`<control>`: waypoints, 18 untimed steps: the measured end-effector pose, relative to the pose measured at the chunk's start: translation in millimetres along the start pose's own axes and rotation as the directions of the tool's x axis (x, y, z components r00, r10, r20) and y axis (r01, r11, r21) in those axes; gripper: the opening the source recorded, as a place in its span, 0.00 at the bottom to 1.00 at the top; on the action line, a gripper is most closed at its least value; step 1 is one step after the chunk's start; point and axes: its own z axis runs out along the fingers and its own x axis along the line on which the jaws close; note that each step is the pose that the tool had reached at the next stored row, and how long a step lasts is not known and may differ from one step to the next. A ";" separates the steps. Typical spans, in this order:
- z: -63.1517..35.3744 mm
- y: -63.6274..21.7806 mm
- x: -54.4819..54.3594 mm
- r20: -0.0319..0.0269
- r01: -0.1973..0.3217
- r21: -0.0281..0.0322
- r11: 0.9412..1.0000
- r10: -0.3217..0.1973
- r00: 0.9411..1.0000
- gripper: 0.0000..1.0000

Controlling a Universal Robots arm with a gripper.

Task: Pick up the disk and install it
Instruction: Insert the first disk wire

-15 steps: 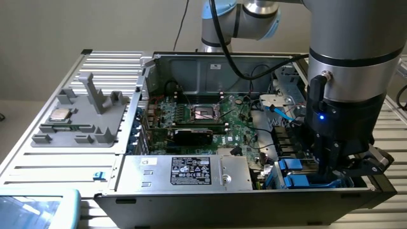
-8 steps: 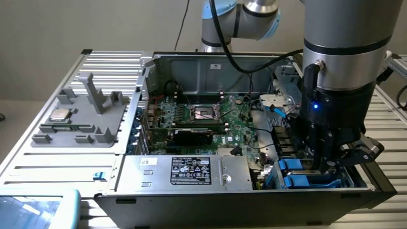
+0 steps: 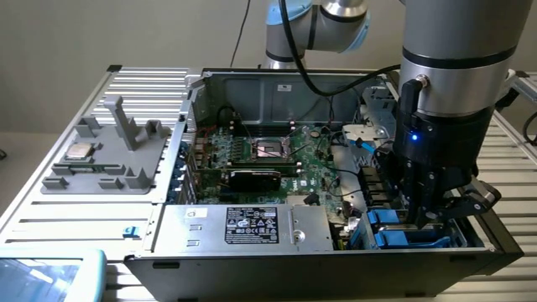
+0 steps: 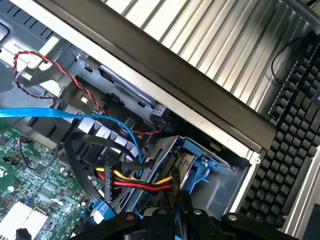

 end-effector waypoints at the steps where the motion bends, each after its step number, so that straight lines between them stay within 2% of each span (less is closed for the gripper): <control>1: 0.0 0.0 0.0 0.000 0.000 0.000 1.000 0.000 1.000 0.16; 6: -3.3 2.1 -1.8 0.002 -0.010 0.003 1.000 0.010 1.000 0.16; 11: -14.8 4.9 -5.7 0.010 -0.026 0.011 1.000 0.026 1.000 0.16; 14: -15.7 5.2 -6.0 0.012 -0.050 0.019 0.999 0.050 0.999 0.16; 18: -15.9 5.1 -6.0 0.018 -0.098 0.033 0.995 0.097 0.995 0.16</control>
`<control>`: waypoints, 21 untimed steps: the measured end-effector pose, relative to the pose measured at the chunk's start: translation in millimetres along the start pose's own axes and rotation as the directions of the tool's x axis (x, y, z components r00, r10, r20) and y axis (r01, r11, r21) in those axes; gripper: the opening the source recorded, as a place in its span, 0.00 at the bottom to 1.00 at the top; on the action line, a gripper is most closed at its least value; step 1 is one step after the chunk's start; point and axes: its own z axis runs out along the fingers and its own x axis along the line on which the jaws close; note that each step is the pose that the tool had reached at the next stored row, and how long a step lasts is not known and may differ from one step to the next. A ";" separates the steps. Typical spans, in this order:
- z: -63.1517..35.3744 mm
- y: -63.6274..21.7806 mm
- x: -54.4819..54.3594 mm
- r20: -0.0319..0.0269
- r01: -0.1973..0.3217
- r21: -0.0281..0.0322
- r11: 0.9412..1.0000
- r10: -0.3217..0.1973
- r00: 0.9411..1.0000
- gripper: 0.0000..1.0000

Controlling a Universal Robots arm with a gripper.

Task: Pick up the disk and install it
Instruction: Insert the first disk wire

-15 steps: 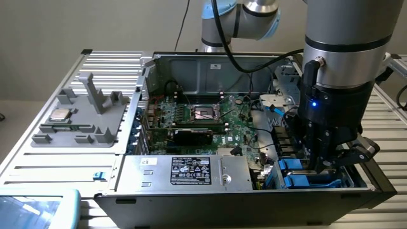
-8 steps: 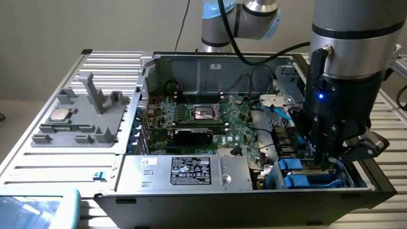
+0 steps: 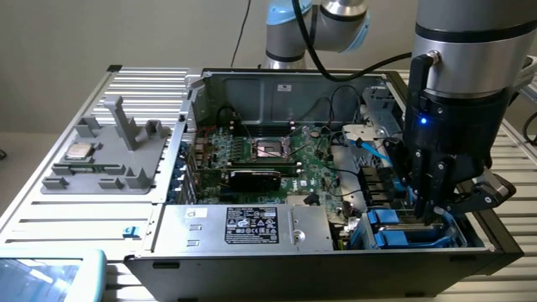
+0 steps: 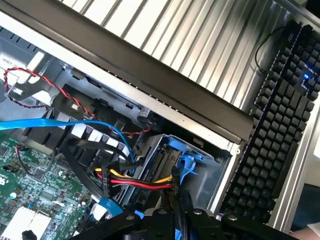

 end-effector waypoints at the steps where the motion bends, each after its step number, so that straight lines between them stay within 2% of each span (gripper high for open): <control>1: 0.0 0.0 0.0 0.001 -0.012 0.004 1.000 0.012 1.000 0.16; 7: 0.0 0.0 0.0 0.011 -0.088 0.026 0.996 0.088 0.996 0.16; 12: 0.0 0.0 0.0 0.022 -0.158 0.043 0.986 0.157 0.987 0.16; 17: 0.0 0.0 0.0 0.035 -0.237 0.061 0.970 0.235 0.971 0.16; 21: 0.0 0.0 0.0 0.048 -0.301 0.075 0.951 0.298 0.953 0.16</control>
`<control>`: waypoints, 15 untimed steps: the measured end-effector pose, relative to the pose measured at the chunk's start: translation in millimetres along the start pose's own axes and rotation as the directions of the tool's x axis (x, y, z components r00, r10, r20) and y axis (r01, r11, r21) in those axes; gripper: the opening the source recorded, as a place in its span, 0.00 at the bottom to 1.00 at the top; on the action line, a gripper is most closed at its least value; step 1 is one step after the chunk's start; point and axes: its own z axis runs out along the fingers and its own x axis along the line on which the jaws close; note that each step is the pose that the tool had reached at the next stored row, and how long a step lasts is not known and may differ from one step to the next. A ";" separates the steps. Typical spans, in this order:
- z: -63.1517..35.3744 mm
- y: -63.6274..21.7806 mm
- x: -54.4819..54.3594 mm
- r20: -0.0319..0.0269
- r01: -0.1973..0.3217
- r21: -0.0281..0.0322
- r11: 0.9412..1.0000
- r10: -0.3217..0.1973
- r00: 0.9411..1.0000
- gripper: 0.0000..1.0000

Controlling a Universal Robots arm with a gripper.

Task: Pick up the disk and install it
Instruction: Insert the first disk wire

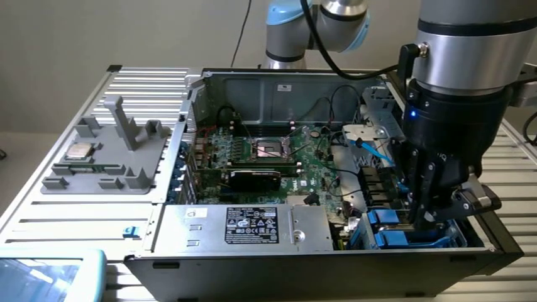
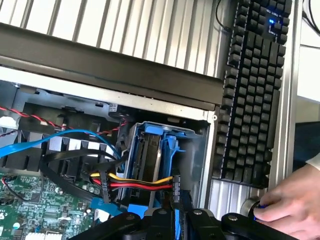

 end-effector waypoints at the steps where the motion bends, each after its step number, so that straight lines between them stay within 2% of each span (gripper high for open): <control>1: -0.1 -0.1 0.0 0.001 -0.005 0.001 1.000 0.005 1.000 0.16; 4: -0.1 0.0 0.0 0.000 -0.007 0.002 1.000 0.007 1.000 0.16; 6: -0.1 0.0 0.0 -0.002 -0.022 0.009 1.000 0.022 1.000 0.16; 11: 0.1 -0.1 0.0 0.003 -0.086 0.026 0.996 0.086 0.996 0.16; 13: 0.3 -0.3 0.1 0.004 -0.101 0.030 0.994 0.101 0.995 0.16; 14: 0.6 -0.2 0.2 0.004 -0.107 0.035 0.994 0.107 0.994 0.16; 15: 0.6 -0.2 0.1 0.004 -0.105 0.052 0.993 0.105 0.994 0.16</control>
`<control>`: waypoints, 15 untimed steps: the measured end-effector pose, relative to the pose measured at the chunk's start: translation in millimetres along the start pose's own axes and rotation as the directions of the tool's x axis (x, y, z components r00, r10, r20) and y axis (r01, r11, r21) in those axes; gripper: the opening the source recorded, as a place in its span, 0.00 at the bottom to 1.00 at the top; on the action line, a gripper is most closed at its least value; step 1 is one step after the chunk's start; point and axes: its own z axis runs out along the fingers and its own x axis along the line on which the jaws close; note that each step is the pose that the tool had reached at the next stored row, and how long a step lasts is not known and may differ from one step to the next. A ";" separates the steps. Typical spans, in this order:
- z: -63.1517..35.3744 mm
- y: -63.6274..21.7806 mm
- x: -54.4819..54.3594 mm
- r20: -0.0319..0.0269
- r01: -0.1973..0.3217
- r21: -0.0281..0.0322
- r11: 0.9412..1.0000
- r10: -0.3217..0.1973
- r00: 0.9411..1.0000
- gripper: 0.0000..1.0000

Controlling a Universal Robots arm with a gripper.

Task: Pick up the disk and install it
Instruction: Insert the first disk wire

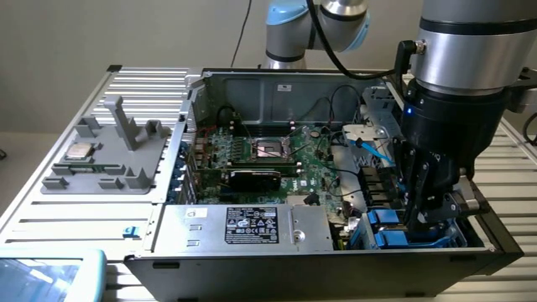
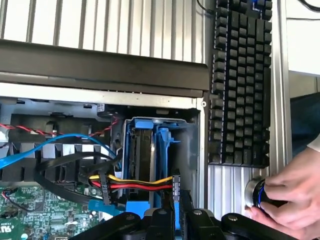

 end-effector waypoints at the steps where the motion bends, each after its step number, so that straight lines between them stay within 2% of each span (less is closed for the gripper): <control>1: 0.0 0.0 0.0 -0.001 0.002 0.018 1.000 -0.002 1.000 0.16; 4: 0.0 0.0 0.1 -0.002 0.006 0.072 0.997 -0.006 1.000 0.16; 5: 0.0 0.0 0.0 -0.003 0.008 0.093 0.996 -0.008 1.000 0.16; 6: 0.1 0.0 0.1 -0.004 0.009 0.105 0.994 -0.008 1.000 0.16; 7: 0.0 0.0 0.1 -0.004 0.008 0.111 0.994 -0.008 1.000 0.16; 9: 0.0 0.1 0.1 -0.004 0.007 0.118 0.993 -0.007 1.000 0.16; 10: 0.2 0.7 0.0 -0.005 0.009 0.126 0.992 -0.009 1.000 0.16; 15: 0.9 8.9 -0.1 -0.008 0.021 0.175 0.984 -0.020 1.000 0.16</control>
